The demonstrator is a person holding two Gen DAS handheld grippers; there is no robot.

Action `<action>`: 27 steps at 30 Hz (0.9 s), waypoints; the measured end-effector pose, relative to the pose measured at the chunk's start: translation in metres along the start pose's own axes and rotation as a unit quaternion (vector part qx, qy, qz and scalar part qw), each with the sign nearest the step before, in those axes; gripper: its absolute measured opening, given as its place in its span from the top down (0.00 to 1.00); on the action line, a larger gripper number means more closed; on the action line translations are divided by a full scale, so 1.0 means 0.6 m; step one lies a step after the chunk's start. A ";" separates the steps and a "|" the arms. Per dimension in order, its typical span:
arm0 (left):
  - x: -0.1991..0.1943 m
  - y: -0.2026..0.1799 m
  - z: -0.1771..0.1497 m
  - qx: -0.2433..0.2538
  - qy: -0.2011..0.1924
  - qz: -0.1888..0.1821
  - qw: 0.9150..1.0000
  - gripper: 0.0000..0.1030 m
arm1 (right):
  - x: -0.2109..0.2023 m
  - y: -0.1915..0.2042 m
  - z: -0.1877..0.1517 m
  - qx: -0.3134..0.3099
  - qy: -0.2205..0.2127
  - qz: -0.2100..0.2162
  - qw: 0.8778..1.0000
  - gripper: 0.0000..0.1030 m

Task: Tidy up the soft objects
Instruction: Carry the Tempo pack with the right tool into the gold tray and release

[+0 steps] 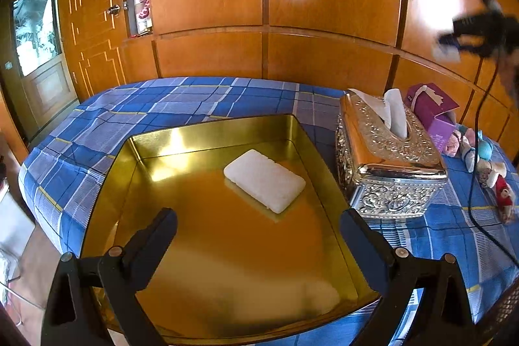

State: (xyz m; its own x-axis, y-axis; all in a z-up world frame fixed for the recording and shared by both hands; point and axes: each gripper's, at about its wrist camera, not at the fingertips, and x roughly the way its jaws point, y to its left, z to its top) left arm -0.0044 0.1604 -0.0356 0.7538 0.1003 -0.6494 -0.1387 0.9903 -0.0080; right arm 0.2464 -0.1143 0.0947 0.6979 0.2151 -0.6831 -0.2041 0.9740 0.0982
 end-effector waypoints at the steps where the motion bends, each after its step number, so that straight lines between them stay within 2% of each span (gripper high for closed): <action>1: 0.001 0.002 -0.001 -0.001 0.002 0.002 1.000 0.02 | -0.005 0.035 -0.002 -0.024 -0.004 0.027 0.999 0.60; 3: 0.003 0.008 -0.002 -0.004 0.003 0.004 1.000 0.02 | -0.010 0.095 -0.017 -0.069 -0.001 0.073 0.995 0.60; 6: 0.004 0.018 -0.004 -0.009 0.003 0.011 1.000 0.02 | -0.011 0.179 -0.068 -0.132 0.026 0.128 0.983 0.60; 12: 0.006 0.038 -0.001 -0.020 -0.001 0.026 0.999 0.02 | -0.015 0.272 -0.183 -0.208 0.087 0.194 0.955 0.60; 15: 0.006 0.056 0.004 -0.031 -0.004 0.036 0.999 0.02 | -0.015 0.303 -0.236 -0.243 0.111 0.210 0.941 0.60; 19: 0.004 0.095 0.015 -0.061 -0.011 0.052 0.997 0.02 | -0.012 0.336 -0.295 -0.258 0.141 0.235 0.926 0.60; 25: -0.002 0.143 0.024 -0.098 -0.018 0.072 0.992 0.02 | 0.031 0.372 -0.359 -0.272 0.180 0.228 0.917 0.59; 27: -0.002 0.147 0.025 -0.099 -0.019 0.073 0.992 0.02 | 0.046 0.383 -0.376 -0.287 0.179 0.205 0.918 0.58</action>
State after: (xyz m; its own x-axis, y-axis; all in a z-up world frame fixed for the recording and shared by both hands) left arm -0.0077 0.2491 -0.0242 0.7390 0.2490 -0.6260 -0.3693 0.9269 -0.0672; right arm 0.0639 0.0992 -0.0648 0.2327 0.4174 -0.8784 -0.7993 0.5966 0.0718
